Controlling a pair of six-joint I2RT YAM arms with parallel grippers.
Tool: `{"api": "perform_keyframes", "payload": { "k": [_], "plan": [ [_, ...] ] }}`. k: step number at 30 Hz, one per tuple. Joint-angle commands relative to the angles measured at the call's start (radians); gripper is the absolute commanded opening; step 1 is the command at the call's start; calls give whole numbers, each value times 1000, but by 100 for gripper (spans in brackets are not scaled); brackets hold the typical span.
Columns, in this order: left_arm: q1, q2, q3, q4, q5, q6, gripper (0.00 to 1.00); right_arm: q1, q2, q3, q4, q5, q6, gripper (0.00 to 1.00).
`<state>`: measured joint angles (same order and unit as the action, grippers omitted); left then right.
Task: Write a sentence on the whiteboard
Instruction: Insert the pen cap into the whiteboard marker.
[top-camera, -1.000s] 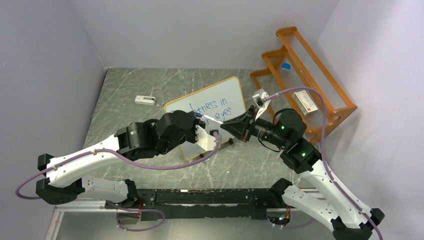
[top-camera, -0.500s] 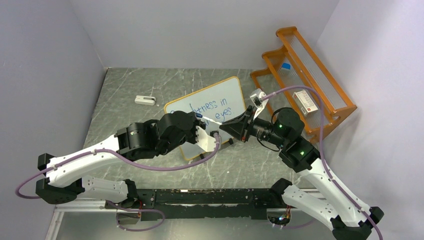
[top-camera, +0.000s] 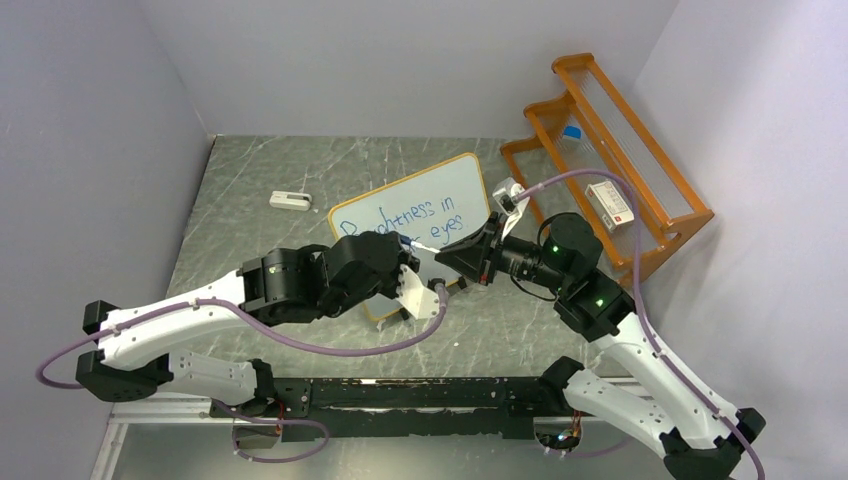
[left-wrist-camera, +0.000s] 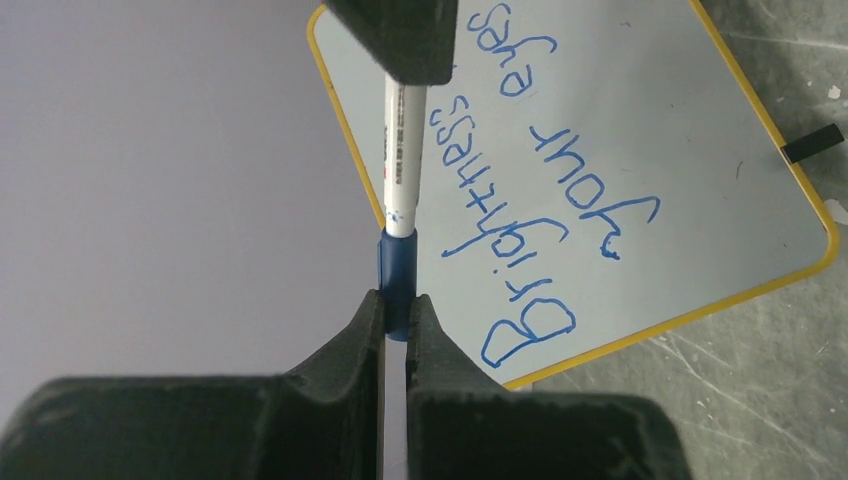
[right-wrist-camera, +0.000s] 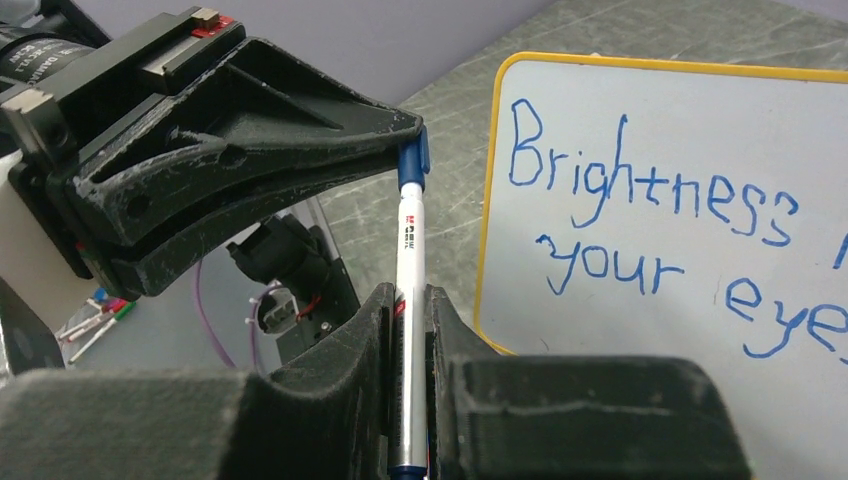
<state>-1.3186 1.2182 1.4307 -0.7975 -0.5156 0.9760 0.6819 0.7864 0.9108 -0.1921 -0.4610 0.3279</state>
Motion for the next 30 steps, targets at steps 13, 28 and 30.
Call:
{"api": "perform_keyframes", "payload": {
  "k": [13,28,30],
  "plan": [
    [-185,54,84,-57,-163,92,5,2,4,-56,146,1,38,0],
    [-192,-9,75,159,-261,-12,65,2,-68,-233,412,186,27,0],
    [-192,-29,76,245,-300,-120,69,1,-85,-263,461,219,25,0]
  ]
}}
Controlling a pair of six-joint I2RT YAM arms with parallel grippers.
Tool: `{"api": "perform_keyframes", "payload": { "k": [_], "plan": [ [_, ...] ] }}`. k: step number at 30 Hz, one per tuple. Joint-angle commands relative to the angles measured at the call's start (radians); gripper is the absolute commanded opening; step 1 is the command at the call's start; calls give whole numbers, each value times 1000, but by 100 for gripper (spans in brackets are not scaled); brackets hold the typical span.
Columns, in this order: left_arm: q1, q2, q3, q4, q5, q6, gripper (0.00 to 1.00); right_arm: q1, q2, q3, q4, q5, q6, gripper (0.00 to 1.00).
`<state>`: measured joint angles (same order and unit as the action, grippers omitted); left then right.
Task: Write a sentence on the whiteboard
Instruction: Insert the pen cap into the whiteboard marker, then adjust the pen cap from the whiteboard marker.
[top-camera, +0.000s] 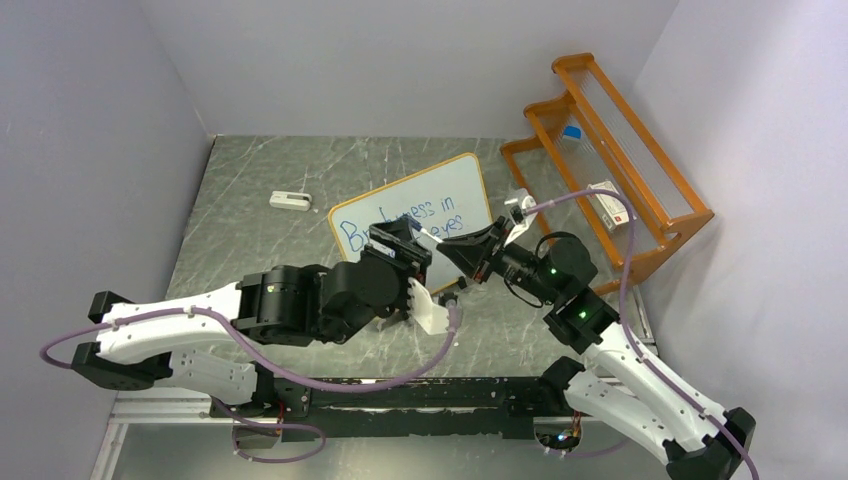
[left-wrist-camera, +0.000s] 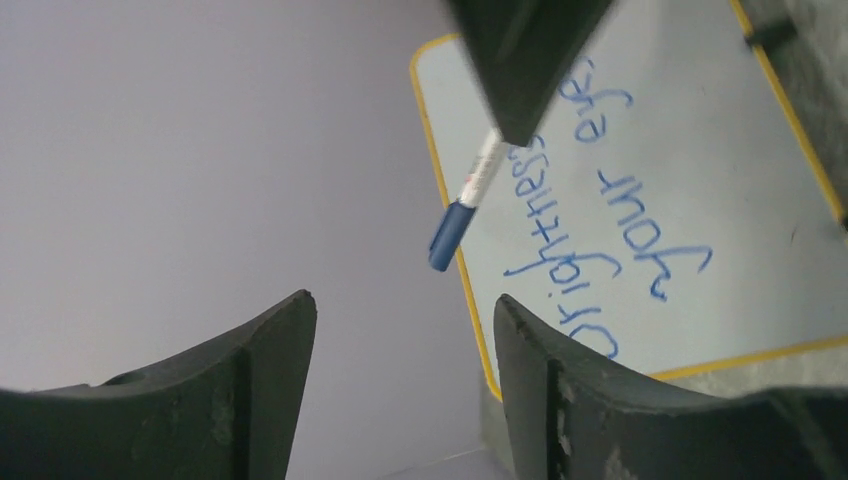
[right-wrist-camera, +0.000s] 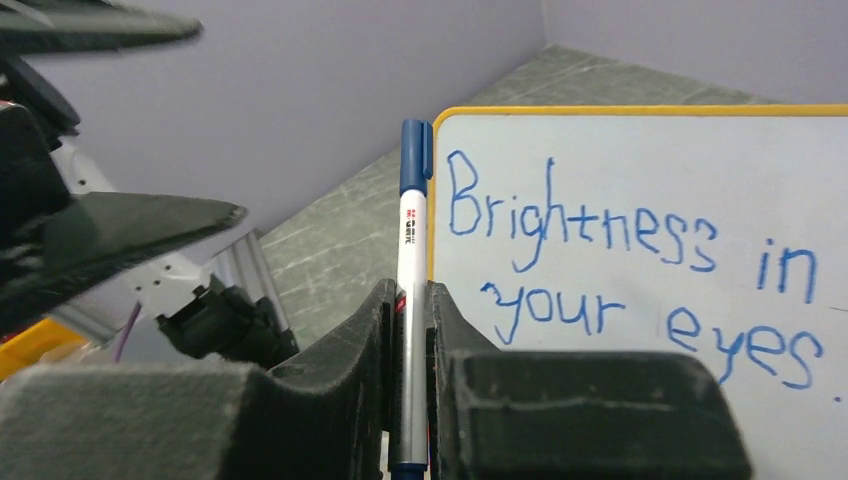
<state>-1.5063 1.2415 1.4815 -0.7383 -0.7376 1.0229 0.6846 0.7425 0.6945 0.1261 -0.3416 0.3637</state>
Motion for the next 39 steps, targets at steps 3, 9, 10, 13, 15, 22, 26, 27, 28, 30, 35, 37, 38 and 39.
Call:
{"api": "perform_keyframes", "payload": {
  "k": [3,9,10,13,15,22,26,27,28,30,35,37,38,39],
  "plan": [
    [-5,-79,30,268,-134,-413,76,-2,-60,-91,223,148,-25,0],
    [-2,-74,51,286,-302,-968,78,-2,-89,-177,378,205,-43,0],
    [-2,-77,52,274,-322,-1080,80,-2,-91,-187,393,210,-43,0],
    [3,-97,8,303,-313,-1287,80,-2,-98,-210,433,227,-42,0],
    [31,-103,-15,316,-277,-1396,80,-2,-104,-225,455,234,-40,0],
    [275,-100,-132,461,81,-1640,78,-2,-121,-241,485,239,-20,0],
    [305,-121,-213,583,96,-1724,78,-2,-127,-245,494,247,-13,0],
    [310,-123,-229,612,104,-1738,78,-2,-126,-248,497,245,-13,0],
    [314,-122,-243,647,117,-1754,78,-2,-125,-250,500,245,-9,0],
    [319,-116,-262,691,127,-1778,78,-2,-122,-255,506,243,-1,0],
    [326,-82,-266,756,114,-1812,78,-2,-127,-267,519,240,12,0],
    [332,-75,-276,795,114,-1818,77,-2,-131,-269,520,239,16,0],
    [337,-69,-274,799,111,-1825,77,-2,-134,-270,520,239,18,0],
    [343,-61,-271,796,110,-1835,76,-2,-137,-270,521,239,20,0]
  ]
}}
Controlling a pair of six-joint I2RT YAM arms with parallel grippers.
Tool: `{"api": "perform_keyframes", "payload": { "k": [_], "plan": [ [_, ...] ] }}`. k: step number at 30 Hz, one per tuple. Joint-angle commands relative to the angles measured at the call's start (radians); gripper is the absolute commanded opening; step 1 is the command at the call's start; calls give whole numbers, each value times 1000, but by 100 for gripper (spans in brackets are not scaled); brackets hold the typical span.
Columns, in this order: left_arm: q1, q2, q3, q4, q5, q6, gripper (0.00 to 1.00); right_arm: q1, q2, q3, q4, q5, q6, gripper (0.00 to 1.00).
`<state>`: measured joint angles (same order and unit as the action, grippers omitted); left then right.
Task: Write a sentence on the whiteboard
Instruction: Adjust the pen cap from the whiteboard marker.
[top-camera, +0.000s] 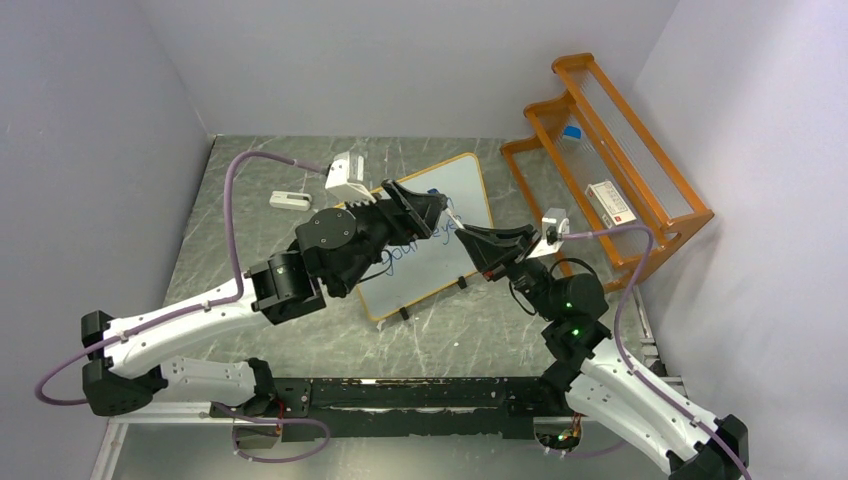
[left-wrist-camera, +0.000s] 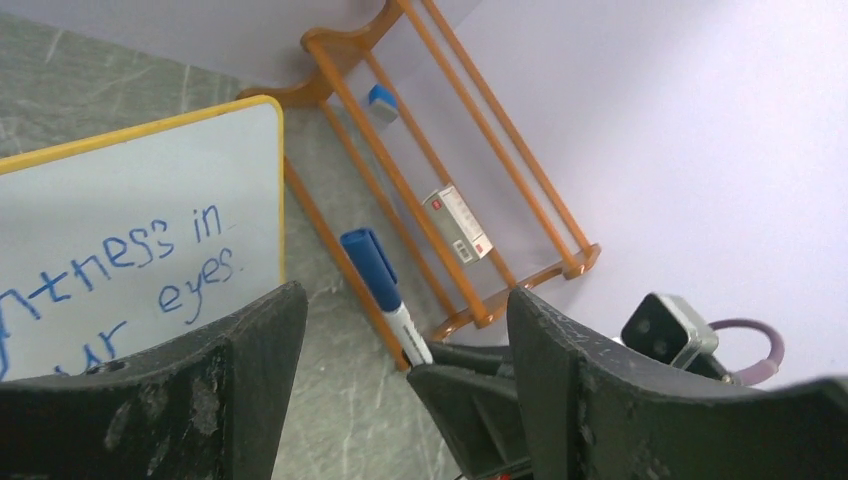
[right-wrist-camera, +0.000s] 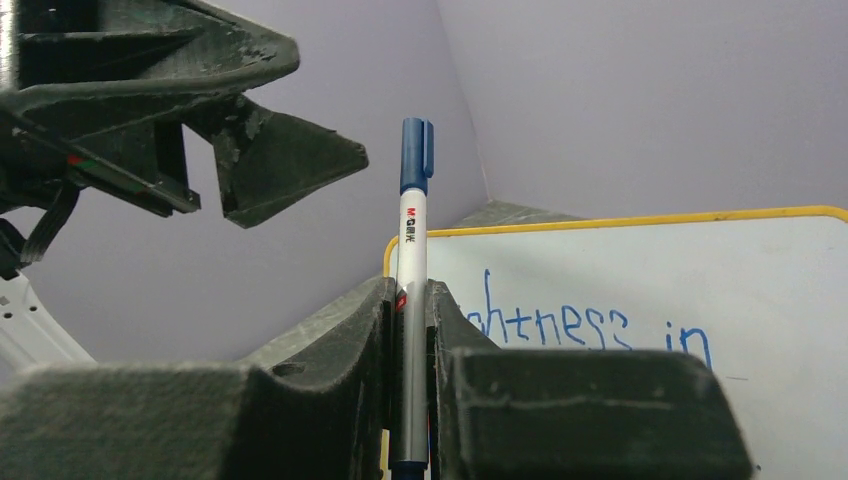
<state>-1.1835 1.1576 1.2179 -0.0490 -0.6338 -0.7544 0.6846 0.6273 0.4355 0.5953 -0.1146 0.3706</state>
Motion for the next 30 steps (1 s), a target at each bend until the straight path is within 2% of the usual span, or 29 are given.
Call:
{"api": "perform_keyframes", "payload": {
  "k": [1,7,20,25,30],
  "plan": [
    [26,29,-5,109,13,-66,74,-1,-26,-12,53,12,16,0],
    [56,66,-16,163,65,-112,67,-2,-32,-11,64,6,32,0],
    [89,82,-80,296,161,-163,31,-2,-43,-14,92,9,87,0],
    [93,78,-103,314,182,-196,5,-1,-42,-15,108,14,97,0],
    [93,74,-123,338,221,-215,5,-2,-31,-7,119,31,100,0]
  ]
}}
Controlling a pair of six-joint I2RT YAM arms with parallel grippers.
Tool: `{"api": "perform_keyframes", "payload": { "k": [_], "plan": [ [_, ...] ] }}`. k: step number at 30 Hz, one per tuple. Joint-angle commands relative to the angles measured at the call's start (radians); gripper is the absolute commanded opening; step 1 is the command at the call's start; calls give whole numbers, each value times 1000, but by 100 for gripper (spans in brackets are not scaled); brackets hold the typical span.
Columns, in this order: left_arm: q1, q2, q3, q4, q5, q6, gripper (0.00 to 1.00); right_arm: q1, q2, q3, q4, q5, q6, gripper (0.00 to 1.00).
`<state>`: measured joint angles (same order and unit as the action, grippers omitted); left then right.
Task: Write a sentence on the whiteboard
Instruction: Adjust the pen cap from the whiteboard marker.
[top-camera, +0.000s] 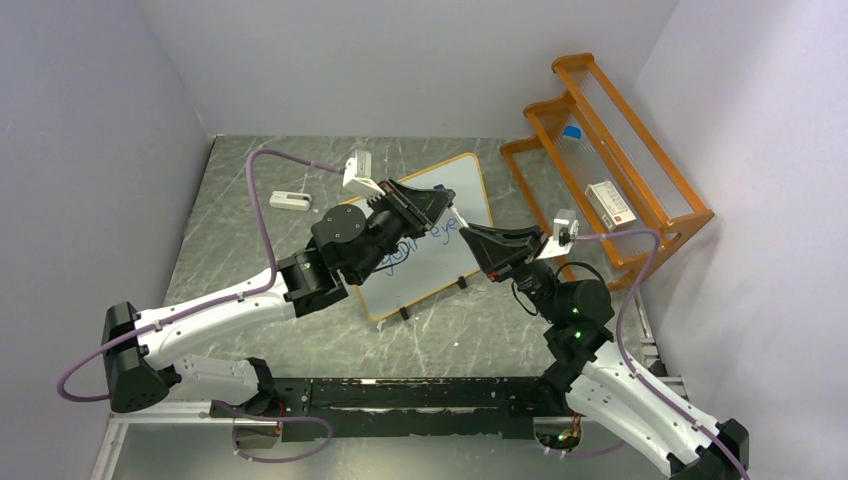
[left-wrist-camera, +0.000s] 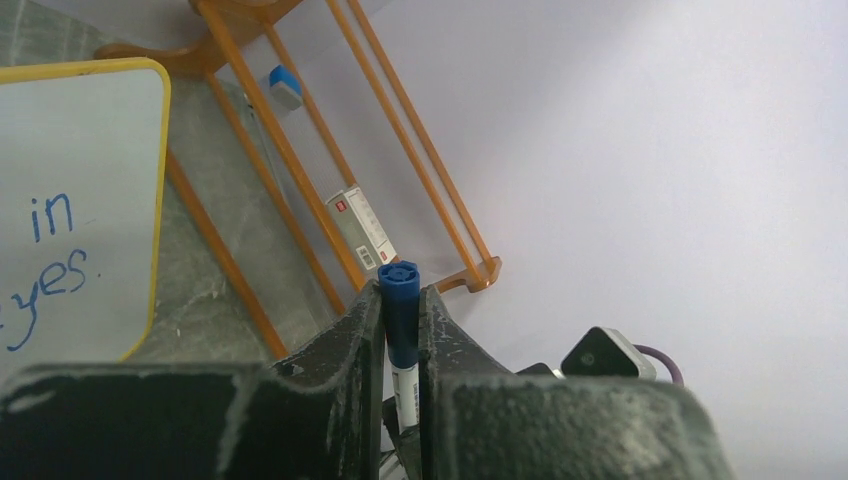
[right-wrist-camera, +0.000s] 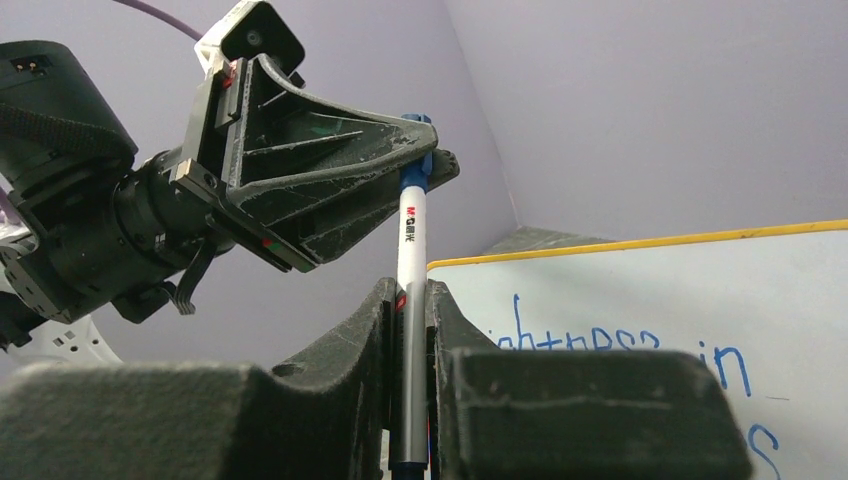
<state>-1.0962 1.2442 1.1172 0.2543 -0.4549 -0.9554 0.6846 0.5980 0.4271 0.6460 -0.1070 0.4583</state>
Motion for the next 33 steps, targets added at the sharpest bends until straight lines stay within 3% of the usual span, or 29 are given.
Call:
{"api": "perform_keyframes", "payload": {
  "k": [1,17,24,30,33],
  "plan": [
    [6,-15,-27,41,46,-15,5,-1,1,4,70,27,11,0],
    [-34,-41,-99,69,193,21,5,-2,87,85,98,56,11,0],
    [-99,-45,-143,93,191,59,5,-2,119,129,105,71,46,0],
    [-164,-23,-102,-11,114,79,5,-2,165,185,50,22,-80,0],
    [-169,-25,-136,46,137,104,5,-2,164,202,24,29,-79,0]
  ]
}}
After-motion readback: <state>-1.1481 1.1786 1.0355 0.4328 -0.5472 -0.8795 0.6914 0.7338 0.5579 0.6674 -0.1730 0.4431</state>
